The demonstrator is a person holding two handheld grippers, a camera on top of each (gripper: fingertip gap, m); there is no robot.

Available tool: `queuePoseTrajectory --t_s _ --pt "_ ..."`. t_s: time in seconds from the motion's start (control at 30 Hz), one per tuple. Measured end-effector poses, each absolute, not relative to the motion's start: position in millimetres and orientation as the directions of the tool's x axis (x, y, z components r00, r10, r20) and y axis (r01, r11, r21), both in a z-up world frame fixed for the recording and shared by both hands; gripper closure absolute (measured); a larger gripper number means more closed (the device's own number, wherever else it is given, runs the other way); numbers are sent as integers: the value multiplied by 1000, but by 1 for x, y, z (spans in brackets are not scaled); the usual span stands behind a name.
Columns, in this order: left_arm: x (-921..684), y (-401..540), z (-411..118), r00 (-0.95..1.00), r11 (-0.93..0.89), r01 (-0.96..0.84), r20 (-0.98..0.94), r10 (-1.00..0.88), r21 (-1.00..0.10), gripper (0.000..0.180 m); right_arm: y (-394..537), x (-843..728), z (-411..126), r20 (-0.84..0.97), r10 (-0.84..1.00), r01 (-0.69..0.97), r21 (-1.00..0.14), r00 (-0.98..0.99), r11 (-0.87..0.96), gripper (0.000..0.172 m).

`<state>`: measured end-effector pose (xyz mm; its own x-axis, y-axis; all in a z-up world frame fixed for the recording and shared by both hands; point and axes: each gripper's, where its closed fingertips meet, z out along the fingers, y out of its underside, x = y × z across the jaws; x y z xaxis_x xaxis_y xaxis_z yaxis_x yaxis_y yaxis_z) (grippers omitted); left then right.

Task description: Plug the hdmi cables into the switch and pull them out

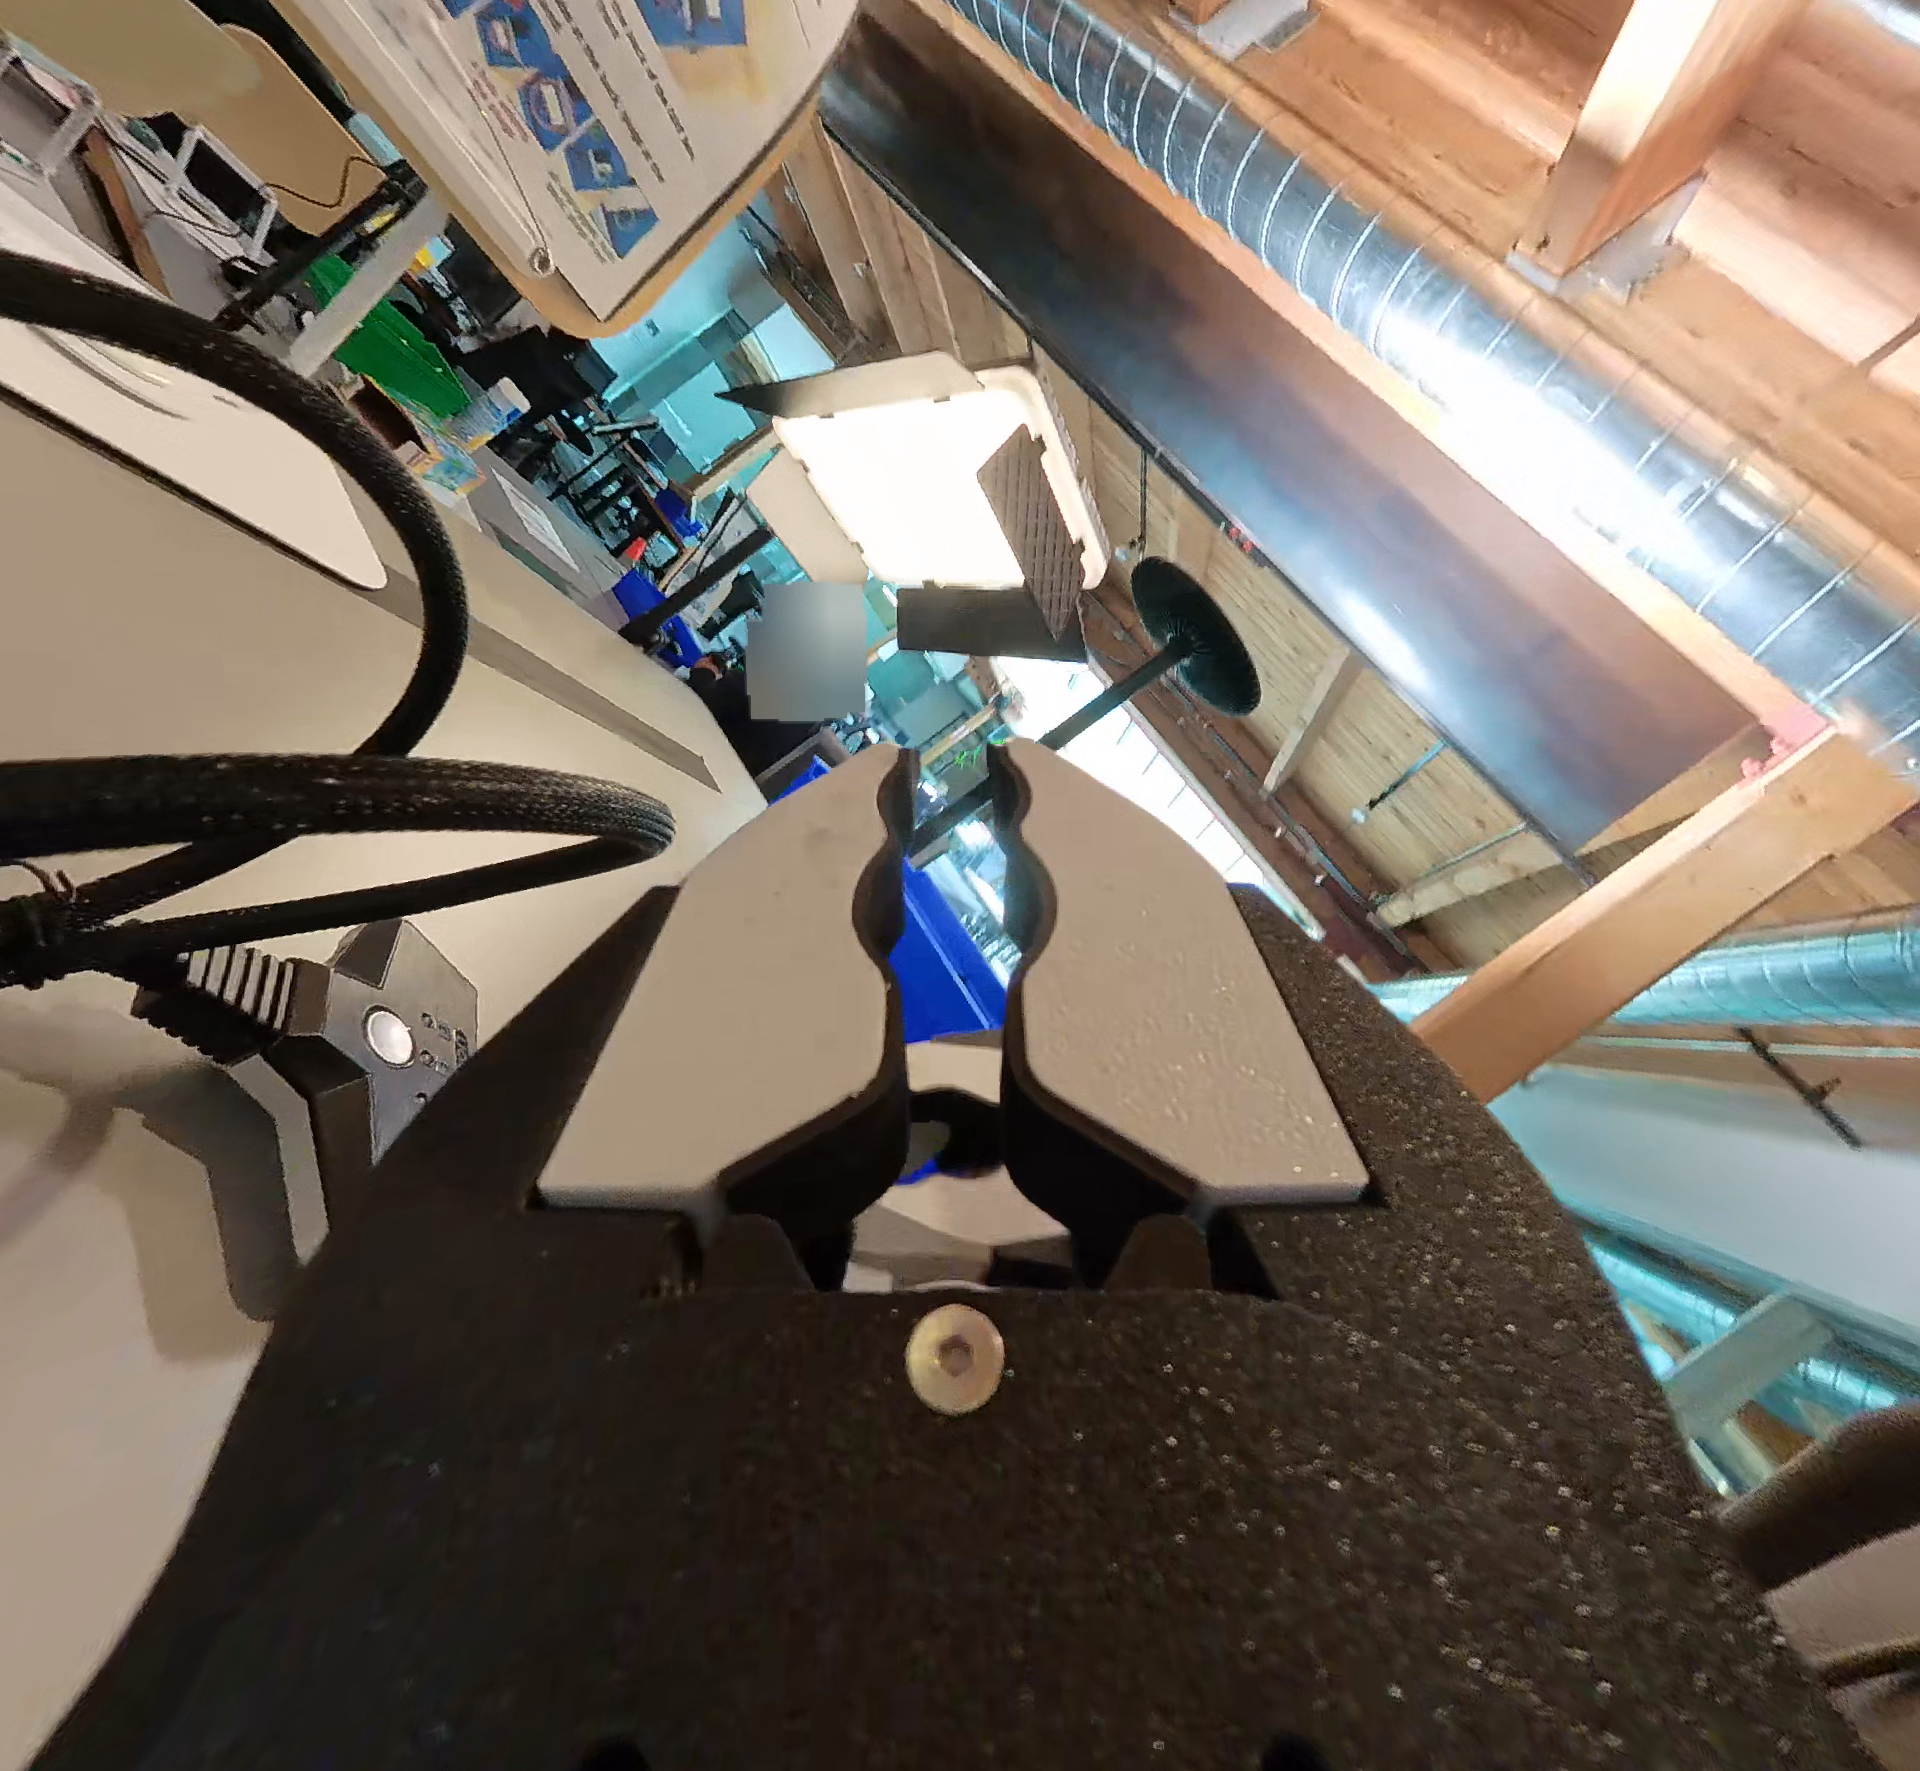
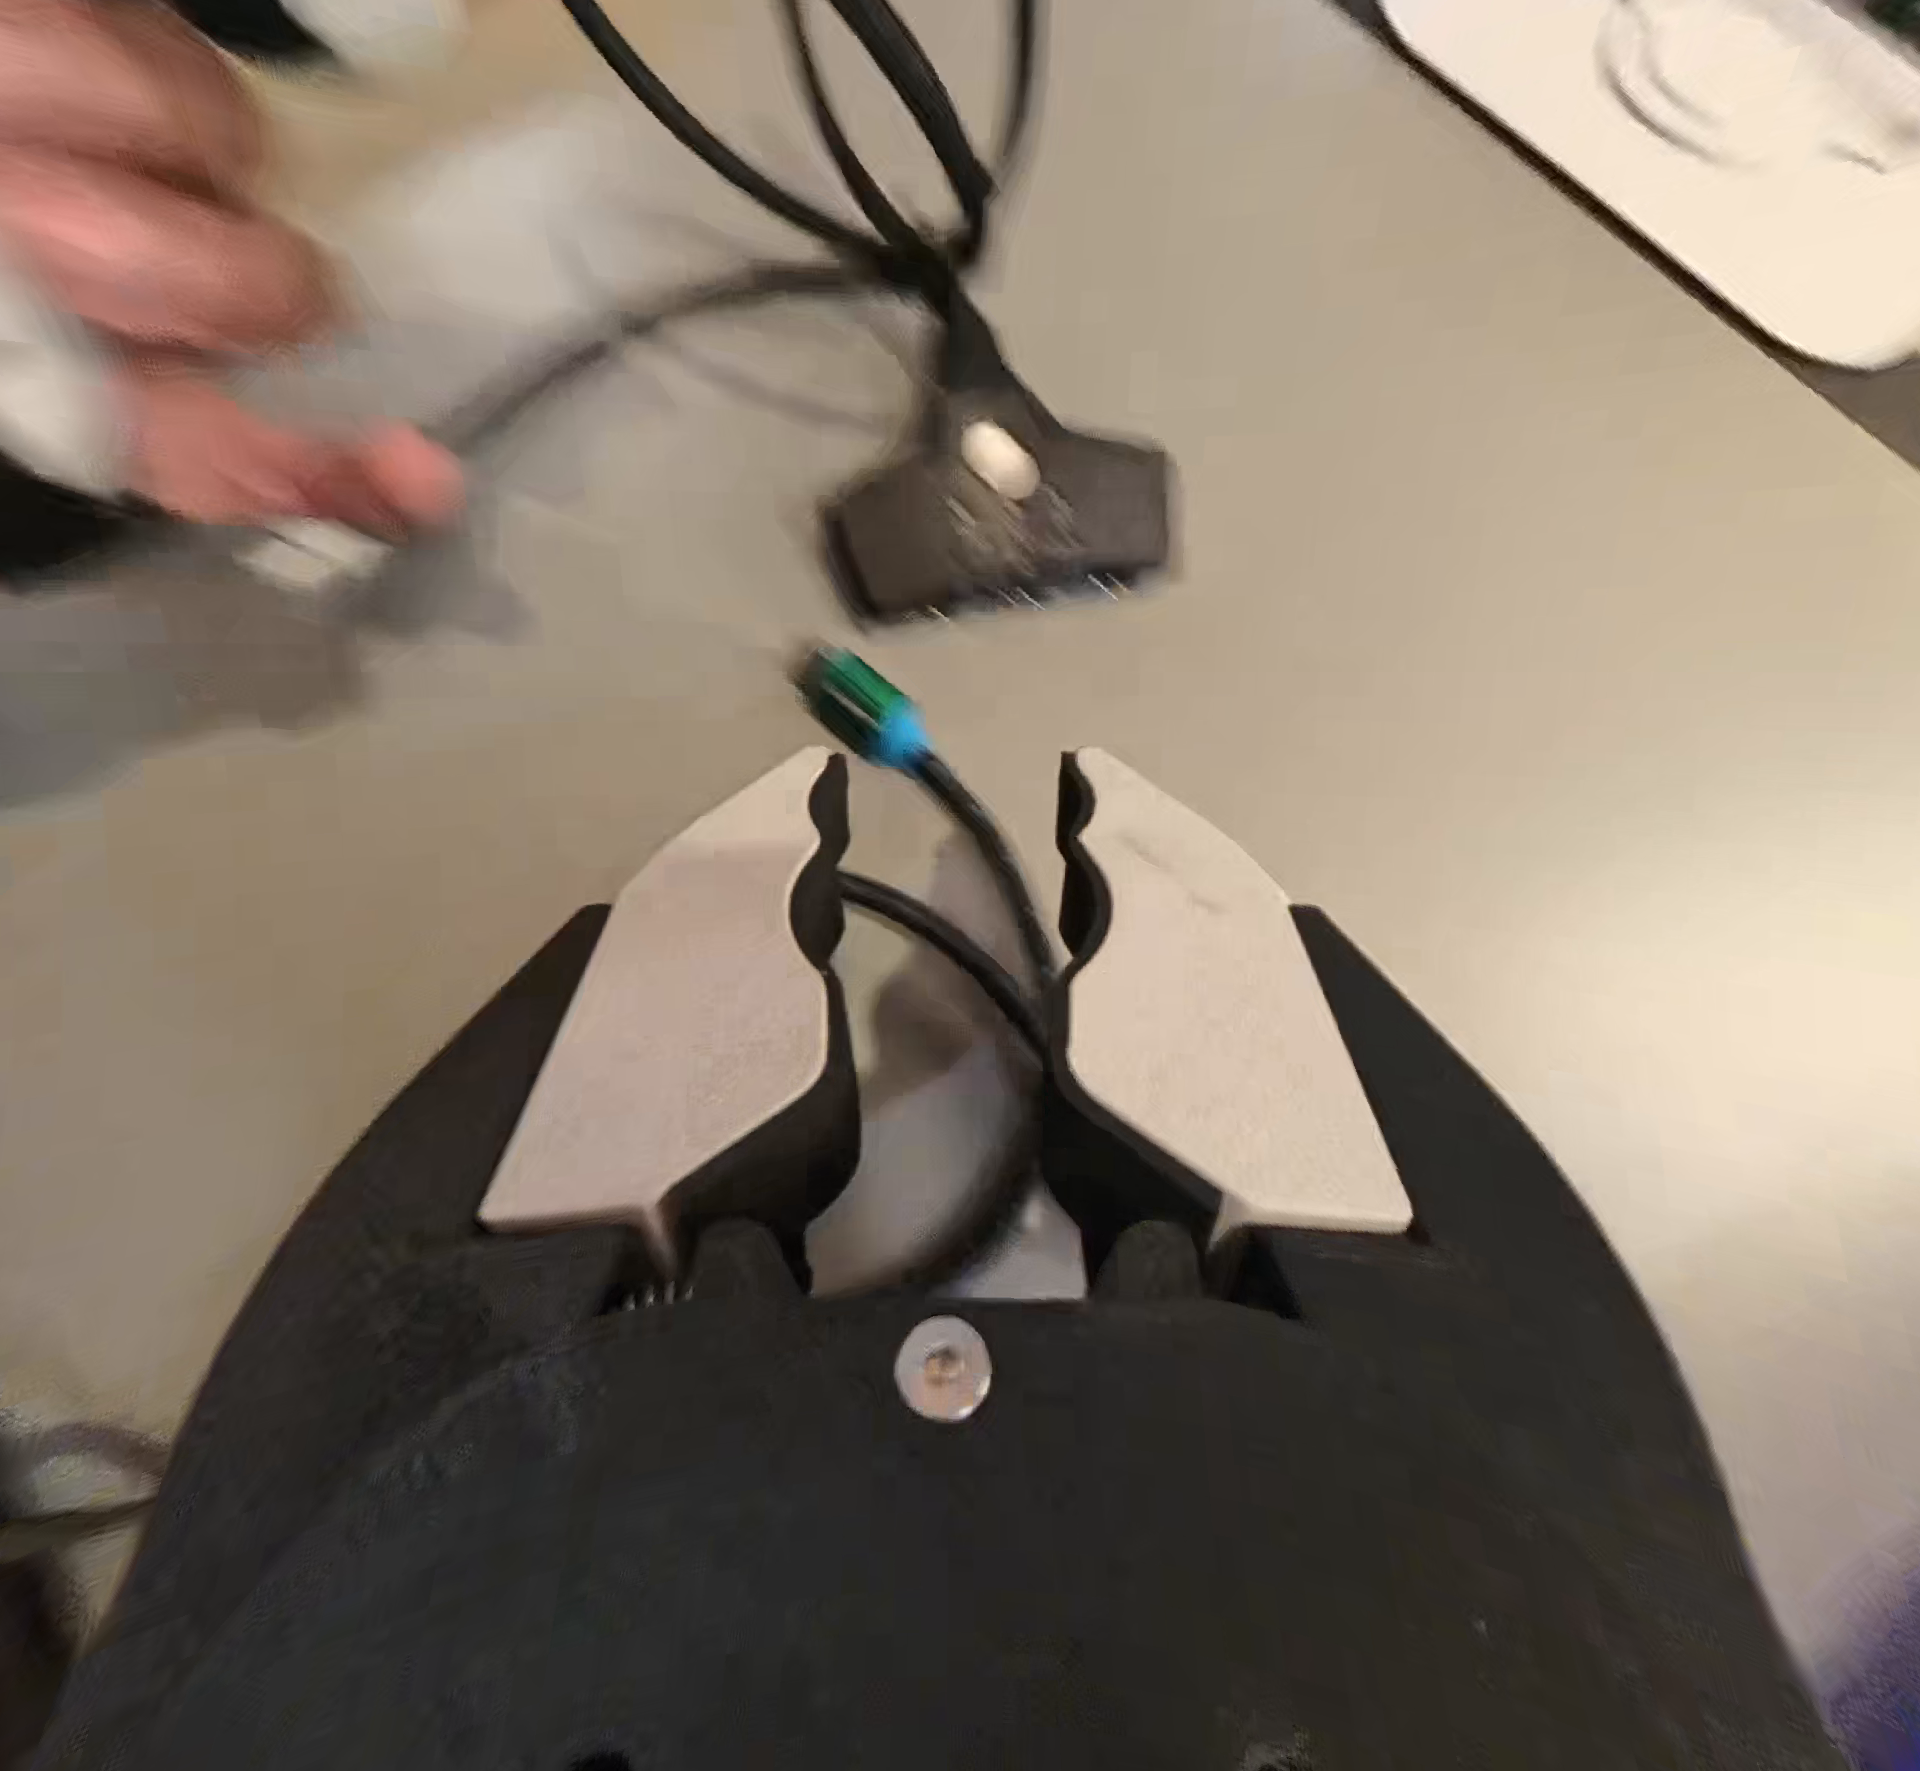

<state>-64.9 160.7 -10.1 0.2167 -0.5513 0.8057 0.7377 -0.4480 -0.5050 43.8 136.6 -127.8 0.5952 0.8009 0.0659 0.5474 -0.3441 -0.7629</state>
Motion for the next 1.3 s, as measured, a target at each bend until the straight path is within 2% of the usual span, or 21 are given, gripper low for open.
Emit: queuePoseTrajectory --t_s 0.07,0.13,0.23,0.3,0.37,0.4,0.43,0.47,0.53,0.6,0.73,0.83,0.9,0.97,1.03,1.17,1.3 --pt "-69 163 -9 163 -452 775 832 -531 -440 167 108 7 -99 -142 877 357 -875 459 -328 135" --pt "-68 165 -9 97 -471 798 851 -516 -376 166 71 -27 -68 -298 924 152 -928 238 -339 135" --pt "-65 168 -15 6 -490 827 876 -482 -275 166 35 -51 -35 -403 915 -108 -909 -28 -404 134" --pt "-63 168 -20 -41 -507 833 888 -458 -223 166 26 -56 -26 -422 899 -201 -876 -121 -438 133" --pt "-66 167 -21 -65 -504 842 891 -450 -193 165 26 -60 -31 -439 887 -216 -861 -141 -460 138" --pt "-69 168 -21 -54 -486 852 891 -452 -195 164 21 -62 -35 -435 882 -202 -861 -179 -466 151" --pt "-71 169 -25 -22 -477 853 899 -438 -212 160 16 -64 -37 -425 881 -198 -864 -206 -463 157" --pt "-71 170 -28 3 -480 848 907 -421 -226 149 13 -66 -36 -408 888 -205 -870 -213 -449 157" --pt "-70 171 -25 -51 -498 849 912 -407 -175 129 9 -68 -35 -348 915 -199 -900 -205 -388 159" --pt "-71 168 -17 -87 -481 864 896 -436 -150 129 12 -65 -31 -330 919 -218 -901 -217 -375 171" --pt "-84 167 8 -123 -409 903 834 -537 -130 127 15 -63 -29 -408 862 -303 -816 -299 -492 171" --pt "-99 168 12 -230 -385 923 797 -559 -3 112 16 -66 -22 -406 863 -364 -788 -300 -497 171" --pt "-108 164 20 -337 -402 912 713 -614 85 111 15 -66 -17 -396 869 -383 -784 -297 -489 171" --pt "-110 159 26 -380 -413 904 653 -655 112 108 13 -65 -16 -386 872 -374 -793 -302 -481 171" --pt "-107 155 27 -384 -425 900 628 -677 93 112 9 -64 -20 -385 871 -356 -803 -306 -479 172" --pt "-108 145 33 -483 -482 863 531 -696 154 126 -1 -64 -16 -344 893 -325 -842 -291 -430 172" --pt "-95 145 40 -472 -527 847 554 -685 71 134 -2 -65 -14 -329 913 -300 -870 -239 -392 164"
